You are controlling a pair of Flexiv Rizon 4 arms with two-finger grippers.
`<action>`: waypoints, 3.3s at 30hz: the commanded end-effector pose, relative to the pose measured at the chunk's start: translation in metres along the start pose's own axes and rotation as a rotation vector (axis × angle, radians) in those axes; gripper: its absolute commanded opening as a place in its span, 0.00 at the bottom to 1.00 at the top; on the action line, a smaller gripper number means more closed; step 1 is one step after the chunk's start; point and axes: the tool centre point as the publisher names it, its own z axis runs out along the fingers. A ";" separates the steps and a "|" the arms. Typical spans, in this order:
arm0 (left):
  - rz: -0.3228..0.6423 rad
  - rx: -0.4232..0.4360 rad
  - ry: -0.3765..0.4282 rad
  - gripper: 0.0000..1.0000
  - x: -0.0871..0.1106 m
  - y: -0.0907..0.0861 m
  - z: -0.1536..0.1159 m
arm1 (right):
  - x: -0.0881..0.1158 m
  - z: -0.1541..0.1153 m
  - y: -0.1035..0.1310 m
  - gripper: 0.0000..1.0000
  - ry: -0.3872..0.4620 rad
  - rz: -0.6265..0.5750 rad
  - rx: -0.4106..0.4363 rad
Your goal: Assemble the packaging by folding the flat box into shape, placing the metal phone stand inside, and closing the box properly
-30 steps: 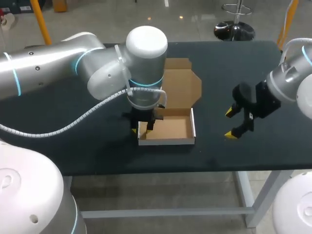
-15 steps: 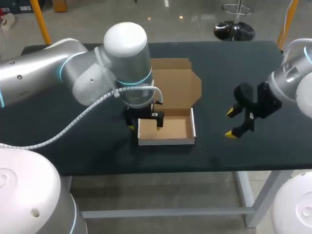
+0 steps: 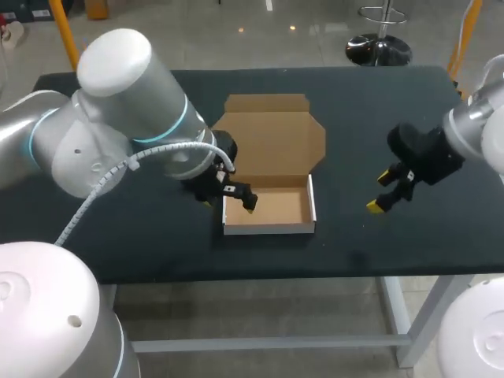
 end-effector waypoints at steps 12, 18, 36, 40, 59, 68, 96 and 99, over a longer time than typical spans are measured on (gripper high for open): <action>0.010 0.119 -0.016 1.00 -0.010 0.054 -0.082 | 0.000 -0.030 -0.003 1.00 -0.114 0.228 0.041; -0.063 0.068 -0.027 1.00 -0.019 0.063 -0.101 | 0.004 -0.046 -0.011 1.00 -0.145 0.334 0.054; -0.232 -0.015 -0.033 1.00 -0.031 0.078 -0.143 | 0.030 -0.083 -0.026 1.00 -0.205 0.557 0.110; -0.244 -0.032 -0.059 1.00 -0.030 0.081 -0.151 | 0.031 -0.093 -0.024 1.00 -0.201 0.605 0.117; -0.395 -0.061 -0.134 1.00 -0.036 0.096 -0.172 | 0.039 -0.118 -0.017 1.00 -0.230 0.743 0.141; -0.423 -0.052 -0.161 1.00 -0.037 0.098 -0.176 | 0.042 -0.119 -0.017 1.00 -0.250 0.789 0.177; -0.474 -0.048 -0.186 1.00 -0.052 0.091 -0.162 | 0.039 -0.118 -0.019 1.00 -0.261 0.866 0.206; -0.479 -0.051 -0.183 1.00 -0.058 0.086 -0.155 | 0.039 -0.118 -0.019 1.00 -0.261 0.866 0.206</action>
